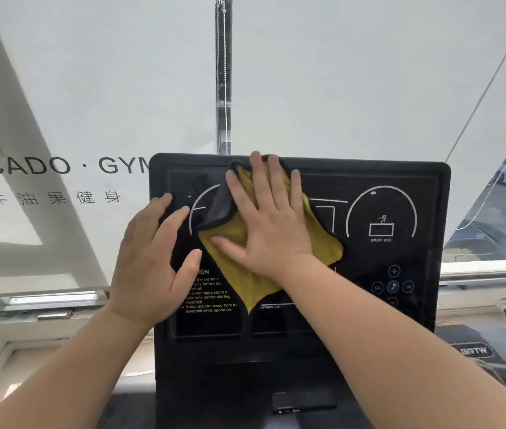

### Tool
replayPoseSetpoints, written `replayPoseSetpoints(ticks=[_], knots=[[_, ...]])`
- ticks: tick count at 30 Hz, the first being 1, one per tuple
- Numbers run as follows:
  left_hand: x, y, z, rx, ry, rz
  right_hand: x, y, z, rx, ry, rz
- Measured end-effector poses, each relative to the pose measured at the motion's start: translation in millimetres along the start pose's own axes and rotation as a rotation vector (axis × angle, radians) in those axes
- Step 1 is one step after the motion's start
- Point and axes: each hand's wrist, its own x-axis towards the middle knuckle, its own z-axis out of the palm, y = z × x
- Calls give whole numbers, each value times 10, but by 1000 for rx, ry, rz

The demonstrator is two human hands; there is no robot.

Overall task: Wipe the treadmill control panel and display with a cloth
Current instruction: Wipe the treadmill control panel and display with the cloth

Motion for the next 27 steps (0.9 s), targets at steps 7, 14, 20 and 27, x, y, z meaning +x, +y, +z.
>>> replayPoseSetpoints(ticks=[7, 14, 20, 27], knots=[[-94, -93, 16, -84, -50, -9, -665, 535, 177, -92, -9, 48], [-303, -224, -55, -97, -112, 11, -188, 632, -84, 184, -17, 718], [-559, -288, -113, -161, -144, -15, 438, -68, -198, 47, 13, 328], [-680, -288, -129, -267, -163, -84, 724, -689, -134, 84, 86, 123]])
